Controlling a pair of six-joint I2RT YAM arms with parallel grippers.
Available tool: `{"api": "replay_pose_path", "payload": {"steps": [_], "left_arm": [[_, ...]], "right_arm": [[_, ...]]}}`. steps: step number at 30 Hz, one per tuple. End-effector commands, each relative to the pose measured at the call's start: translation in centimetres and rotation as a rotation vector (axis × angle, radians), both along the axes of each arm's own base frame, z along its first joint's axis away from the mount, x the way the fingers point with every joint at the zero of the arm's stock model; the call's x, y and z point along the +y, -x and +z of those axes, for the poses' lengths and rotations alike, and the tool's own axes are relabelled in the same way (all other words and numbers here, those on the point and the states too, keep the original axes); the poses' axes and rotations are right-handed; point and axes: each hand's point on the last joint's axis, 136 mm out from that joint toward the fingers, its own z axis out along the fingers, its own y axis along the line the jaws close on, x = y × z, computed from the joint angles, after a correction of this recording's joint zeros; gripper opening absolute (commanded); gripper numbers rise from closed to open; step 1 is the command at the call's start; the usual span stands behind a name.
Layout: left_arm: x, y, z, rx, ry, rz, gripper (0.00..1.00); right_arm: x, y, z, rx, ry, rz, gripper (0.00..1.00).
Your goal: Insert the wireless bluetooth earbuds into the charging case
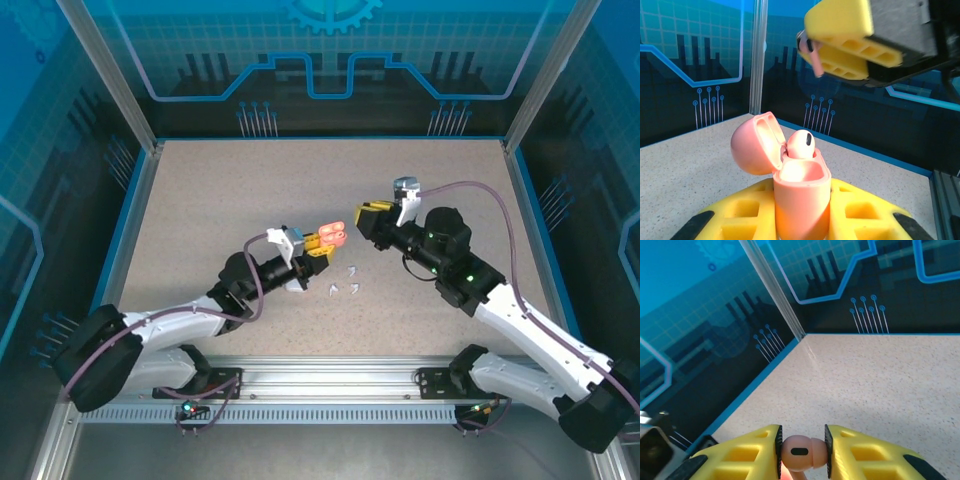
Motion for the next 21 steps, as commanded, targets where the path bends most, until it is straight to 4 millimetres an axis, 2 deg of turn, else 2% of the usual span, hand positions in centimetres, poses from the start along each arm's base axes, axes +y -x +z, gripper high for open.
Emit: {"api": "replay_pose_path", "payload": {"steps": [1, 7, 21], "left_arm": [[-0.5, -0.3, 3.6, -0.119, 0.069, 0.043, 0.0], [-1.8, -0.5, 3.7, -0.142, 0.063, 0.071, 0.0], [-3.0, -0.8, 4.1, -0.158, 0.106, 0.097, 0.0]], "right_arm": [[0.3, 1.0, 2.0, -0.091, -0.037, -0.006, 0.29], [1.2, 2.3, 1.9, -0.139, -0.028, -0.004, 0.29], [2.5, 2.5, 0.2, -0.155, 0.037, -0.018, 0.29]]}}
